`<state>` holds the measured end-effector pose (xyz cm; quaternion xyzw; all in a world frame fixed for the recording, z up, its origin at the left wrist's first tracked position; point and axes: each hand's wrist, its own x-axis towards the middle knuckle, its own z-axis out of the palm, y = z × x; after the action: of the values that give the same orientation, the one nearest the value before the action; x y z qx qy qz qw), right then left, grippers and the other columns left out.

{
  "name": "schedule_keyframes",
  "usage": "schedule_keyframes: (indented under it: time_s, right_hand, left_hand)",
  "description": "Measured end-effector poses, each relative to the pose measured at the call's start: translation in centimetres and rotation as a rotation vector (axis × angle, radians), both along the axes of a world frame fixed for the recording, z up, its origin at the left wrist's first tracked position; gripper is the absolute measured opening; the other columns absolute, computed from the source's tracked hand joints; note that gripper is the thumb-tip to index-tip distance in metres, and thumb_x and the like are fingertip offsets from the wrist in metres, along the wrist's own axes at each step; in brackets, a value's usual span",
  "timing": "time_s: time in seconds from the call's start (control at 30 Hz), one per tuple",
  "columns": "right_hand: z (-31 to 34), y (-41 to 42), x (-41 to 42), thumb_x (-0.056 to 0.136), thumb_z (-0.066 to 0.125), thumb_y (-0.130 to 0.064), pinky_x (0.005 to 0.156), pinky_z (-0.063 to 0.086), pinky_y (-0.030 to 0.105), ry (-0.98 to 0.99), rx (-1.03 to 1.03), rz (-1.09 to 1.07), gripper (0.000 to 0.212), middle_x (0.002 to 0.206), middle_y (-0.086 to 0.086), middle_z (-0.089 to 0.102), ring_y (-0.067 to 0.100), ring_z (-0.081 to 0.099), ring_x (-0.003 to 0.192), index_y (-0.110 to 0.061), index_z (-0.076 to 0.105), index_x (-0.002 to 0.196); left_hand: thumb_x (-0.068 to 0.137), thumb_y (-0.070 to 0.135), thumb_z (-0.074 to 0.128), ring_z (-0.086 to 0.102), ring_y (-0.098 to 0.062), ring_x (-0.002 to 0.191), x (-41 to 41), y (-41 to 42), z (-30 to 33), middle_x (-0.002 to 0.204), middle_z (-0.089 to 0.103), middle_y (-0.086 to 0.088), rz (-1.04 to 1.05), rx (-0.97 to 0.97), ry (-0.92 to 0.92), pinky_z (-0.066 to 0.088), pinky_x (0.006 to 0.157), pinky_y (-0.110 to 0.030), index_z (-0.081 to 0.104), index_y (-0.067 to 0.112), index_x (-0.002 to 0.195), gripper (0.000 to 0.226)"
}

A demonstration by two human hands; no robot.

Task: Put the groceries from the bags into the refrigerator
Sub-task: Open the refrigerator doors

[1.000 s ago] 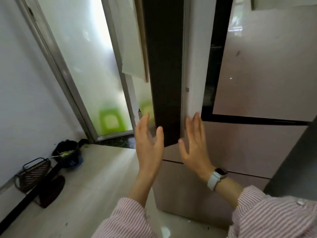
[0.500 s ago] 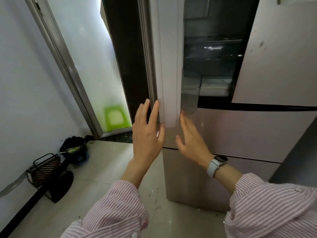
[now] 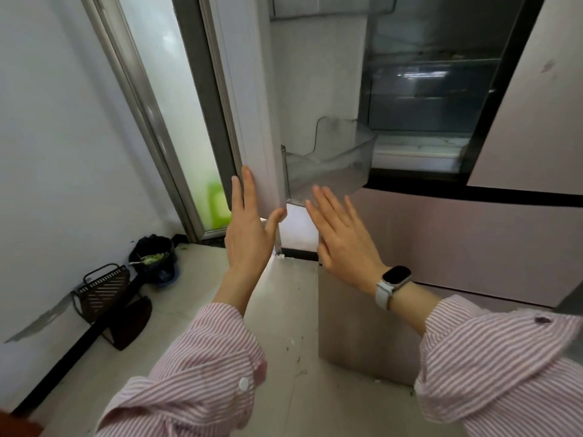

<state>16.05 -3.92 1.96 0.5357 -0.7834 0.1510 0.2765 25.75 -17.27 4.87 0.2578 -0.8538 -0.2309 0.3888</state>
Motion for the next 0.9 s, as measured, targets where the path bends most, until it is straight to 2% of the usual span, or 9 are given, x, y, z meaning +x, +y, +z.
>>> schedule_keyframes:
  time_s: [0.17, 0.33, 0.4, 0.47, 0.6, 0.67, 0.77, 0.83, 0.9]
  right_hand:
    - [0.3, -2.6, -0.3, 0.079, 0.025, -0.020, 0.109, 0.022, 0.052, 0.011, 0.056, 0.095, 0.063, 0.150, 0.016, 0.027, 0.025, 0.014, 0.140, -0.004, 0.029, 0.140]
    - [1.1, -3.4, -1.5, 0.080, 0.030, -0.014, 0.111, 0.018, 0.036, -0.119, 0.001, 0.282, 0.059, 0.148, 0.016, 0.030, 0.028, 0.023, 0.139, -0.006, 0.035, 0.138]
    - [0.9, -2.7, -2.5, 0.082, 0.031, -0.015, 0.110, 0.022, 0.033, -0.186, -0.045, 0.259, 0.056, 0.145, 0.015, 0.037, 0.029, 0.032, 0.135, -0.007, 0.041, 0.135]
    - [0.6, -1.2, -3.8, 0.082, 0.031, -0.016, 0.108, 0.027, 0.034, -0.248, -0.082, 0.212, 0.053, 0.141, 0.013, 0.043, 0.028, 0.040, 0.131, -0.008, 0.045, 0.133]
    - [0.1, 3.9, -7.6, 0.083, 0.034, -0.016, 0.103, 0.038, 0.039, -0.298, -0.117, 0.086, 0.049, 0.132, 0.012, 0.053, 0.026, 0.049, 0.123, -0.008, 0.050, 0.128]
    - [0.2, 6.9, -10.2, 0.083, 0.035, -0.017, 0.100, 0.041, 0.041, -0.257, -0.118, -0.015, 0.047, 0.126, 0.012, 0.057, 0.027, 0.051, 0.120, -0.008, 0.054, 0.124]
    - [1.5, 11.0, -15.5, 0.075, 0.055, -0.007, 0.096, 0.044, 0.051, -0.089, -0.087, -0.203, 0.040, 0.119, 0.016, 0.061, 0.035, 0.055, 0.115, -0.004, 0.060, 0.115]
    - [3.6, 13.4, -19.6, 0.065, 0.070, -0.005, 0.097, 0.040, 0.059, 0.068, 0.015, -0.336, 0.045, 0.117, 0.018, 0.062, 0.036, 0.054, 0.116, -0.005, 0.063, 0.110]
    - [6.8, 15.6, -23.4, 0.059, 0.076, -0.014, 0.100, 0.028, 0.065, 0.236, 0.156, -0.444, 0.053, 0.124, 0.017, 0.059, 0.034, 0.050, 0.122, -0.008, 0.063, 0.110]
  left_hand:
    - [0.093, 0.017, 0.051, 0.031, -0.017, 0.132, -0.6, -1.6, -0.3, 0.156, 0.016, 0.001, 0.029, 0.013, 0.102, 0.033, 0.098, -0.027, 0.008, 0.023, 0.148, 0.070]
    - [0.092, 0.014, 0.052, 0.027, -0.027, 0.138, -0.9, -5.6, 0.0, 0.149, 0.030, -0.014, 0.109, 0.089, 0.035, 0.025, 0.109, -0.036, 0.018, 0.021, 0.147, 0.066]
    - [0.091, 0.013, 0.051, 0.030, -0.030, 0.135, -0.9, -4.6, -0.1, 0.144, 0.034, -0.018, 0.173, 0.019, 0.089, 0.027, 0.108, -0.038, 0.032, 0.014, 0.142, 0.055]
    - [0.088, 0.014, 0.050, 0.042, -0.030, 0.125, -1.2, -2.0, -0.8, 0.134, 0.047, -0.018, 0.154, -0.113, 0.187, 0.031, 0.102, -0.034, 0.046, 0.007, 0.132, 0.045]
    - [0.083, 0.019, 0.045, 0.051, -0.022, 0.108, -5.0, 3.3, -3.0, 0.117, 0.059, -0.012, -0.076, -0.235, 0.187, 0.042, 0.090, -0.034, 0.055, 0.008, 0.119, 0.039]
    - [0.083, 0.021, 0.043, 0.053, -0.024, 0.107, -8.3, 5.2, -3.2, 0.118, 0.059, -0.012, -0.182, -0.238, 0.135, 0.044, 0.090, -0.036, 0.056, 0.007, 0.119, 0.041]
    - [0.082, 0.019, 0.044, 0.053, -0.024, 0.111, -13.7, 8.0, -2.2, 0.122, 0.058, -0.011, -0.285, -0.262, 0.078, 0.045, 0.092, -0.037, 0.056, 0.008, 0.121, 0.042]
    - [0.083, 0.014, 0.051, 0.054, -0.026, 0.112, -17.7, 9.9, -0.8, 0.123, 0.057, -0.012, -0.330, -0.272, 0.083, 0.046, 0.092, -0.040, 0.055, 0.008, 0.123, 0.041]
    - [0.082, 0.010, 0.059, 0.055, -0.026, 0.113, -21.8, 12.0, 1.0, 0.124, 0.057, -0.012, -0.376, -0.294, 0.088, 0.045, 0.092, -0.040, 0.053, 0.009, 0.125, 0.044]
